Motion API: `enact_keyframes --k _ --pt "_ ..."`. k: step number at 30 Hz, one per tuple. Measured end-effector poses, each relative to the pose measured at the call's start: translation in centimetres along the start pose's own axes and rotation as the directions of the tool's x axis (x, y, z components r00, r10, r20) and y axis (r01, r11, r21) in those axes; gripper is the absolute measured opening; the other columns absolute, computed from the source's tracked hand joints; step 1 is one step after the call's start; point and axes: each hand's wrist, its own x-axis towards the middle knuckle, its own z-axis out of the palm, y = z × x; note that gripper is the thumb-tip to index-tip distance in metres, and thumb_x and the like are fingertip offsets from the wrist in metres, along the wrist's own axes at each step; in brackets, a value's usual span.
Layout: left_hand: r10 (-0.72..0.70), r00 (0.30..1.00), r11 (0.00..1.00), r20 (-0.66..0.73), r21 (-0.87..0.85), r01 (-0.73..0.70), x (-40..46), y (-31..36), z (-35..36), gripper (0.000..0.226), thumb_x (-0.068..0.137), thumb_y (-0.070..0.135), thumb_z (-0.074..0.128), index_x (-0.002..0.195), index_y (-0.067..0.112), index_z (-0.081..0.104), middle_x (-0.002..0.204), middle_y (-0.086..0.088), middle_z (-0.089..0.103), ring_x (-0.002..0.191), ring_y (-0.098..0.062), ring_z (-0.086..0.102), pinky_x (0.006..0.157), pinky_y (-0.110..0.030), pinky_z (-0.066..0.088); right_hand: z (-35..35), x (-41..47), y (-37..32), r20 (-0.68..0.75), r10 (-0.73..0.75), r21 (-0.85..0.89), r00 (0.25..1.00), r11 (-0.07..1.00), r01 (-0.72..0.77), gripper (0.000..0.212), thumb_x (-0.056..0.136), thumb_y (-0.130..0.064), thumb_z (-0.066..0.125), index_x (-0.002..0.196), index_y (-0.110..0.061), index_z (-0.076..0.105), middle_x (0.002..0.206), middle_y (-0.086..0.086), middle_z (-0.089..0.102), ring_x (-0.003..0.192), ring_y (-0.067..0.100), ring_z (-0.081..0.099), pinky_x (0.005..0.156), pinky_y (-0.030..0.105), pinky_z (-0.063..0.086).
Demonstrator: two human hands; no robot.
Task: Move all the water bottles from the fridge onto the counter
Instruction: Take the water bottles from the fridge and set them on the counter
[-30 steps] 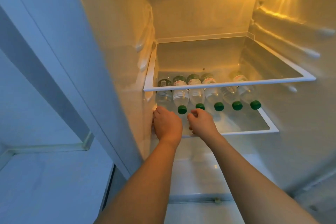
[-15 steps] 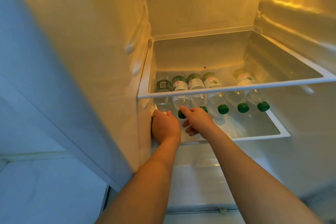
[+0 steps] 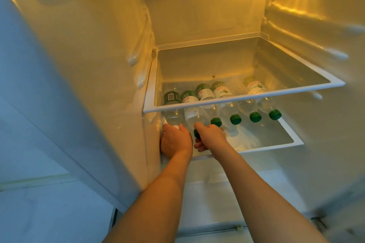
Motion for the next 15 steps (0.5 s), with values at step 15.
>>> enact_keyframes --k 15 --pt "-0.119 0.968 0.991 0.220 -0.033 0.129 -4.5 -1.8 -4.6 0.038 0.099 0.028 0.045 0.122 0.000 0.054 0.125 -0.018 0.060 0.116 -0.035 0.057 0.089 -0.038 0.047 0.9 -4.1 0.5 -0.016 0.143 0.456 0.990 0.882 -0.121 0.032 0.099 -0.027 0.040 0.072 -0.013 0.041 0.061 0.005 0.042 0.047 0.014 0.030 0.040 0.021 0.026"
